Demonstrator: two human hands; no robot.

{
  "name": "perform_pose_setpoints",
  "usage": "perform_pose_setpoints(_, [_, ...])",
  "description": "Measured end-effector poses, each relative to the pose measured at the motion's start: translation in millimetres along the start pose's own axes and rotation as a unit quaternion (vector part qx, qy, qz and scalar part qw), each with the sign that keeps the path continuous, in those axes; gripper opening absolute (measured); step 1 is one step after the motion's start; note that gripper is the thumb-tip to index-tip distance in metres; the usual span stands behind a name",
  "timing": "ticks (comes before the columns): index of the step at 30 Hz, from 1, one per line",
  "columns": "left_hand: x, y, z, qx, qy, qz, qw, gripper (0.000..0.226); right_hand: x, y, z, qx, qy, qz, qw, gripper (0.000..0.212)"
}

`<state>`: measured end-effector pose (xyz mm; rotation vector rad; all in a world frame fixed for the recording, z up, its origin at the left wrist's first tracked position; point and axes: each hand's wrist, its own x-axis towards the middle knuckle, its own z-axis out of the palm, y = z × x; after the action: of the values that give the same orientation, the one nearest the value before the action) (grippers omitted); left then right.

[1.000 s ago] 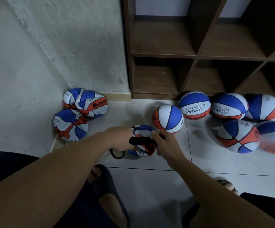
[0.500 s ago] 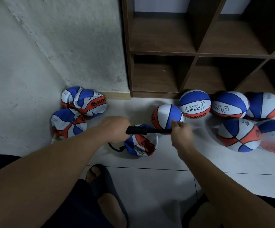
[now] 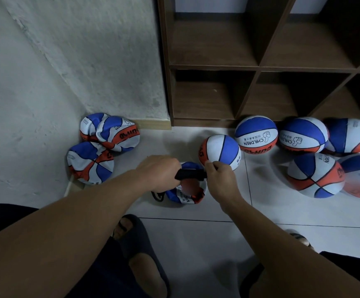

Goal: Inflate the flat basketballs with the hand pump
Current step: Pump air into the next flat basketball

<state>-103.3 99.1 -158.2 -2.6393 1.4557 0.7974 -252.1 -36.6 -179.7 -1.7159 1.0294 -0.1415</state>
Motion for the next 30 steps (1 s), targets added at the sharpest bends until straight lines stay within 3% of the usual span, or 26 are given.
perform_pose_setpoints(5, [-2.5, -21.0, -10.8, -0.009, 0.017, -0.023, 1.0, 0.034, 28.4, 6.5, -44.6, 0.024, 0.058, 0.061, 0.996, 0.04])
perform_pose_setpoints(8, [-4.3, -24.7, -14.9, 0.001, 0.029, -0.04, 0.999, 0.027, 35.9, 6.3, -65.4, 0.044, 0.066, 0.079, 0.994, 0.023])
perform_pose_setpoints(12, [-0.4, -7.2, -16.3, 0.005, 0.039, -0.037, 0.999, 0.022, 24.8, -4.3, -48.9, 0.024, 0.082, 0.051, 0.995, 0.031])
perform_pose_setpoints(19, [-2.2, 7.8, -11.1, -0.002, 0.034, -0.021, 0.999, 0.023, -0.7, -16.1, -12.2, -0.034, 0.033, -0.014, 0.999, 0.041])
perform_pose_setpoints(25, [-0.1, 4.2, -6.2, 0.015, 0.031, 0.002, 0.999, 0.021, -3.8, -11.6, -0.1, 0.002, 0.001, -0.005, 1.0, 0.041])
perform_pose_setpoints(30, [4.5, -8.5, -0.5, 0.007, 0.025, 0.017, 1.0, 0.025, 10.8, -5.0, -15.3, 0.051, -0.093, 0.053, 0.993, 0.033])
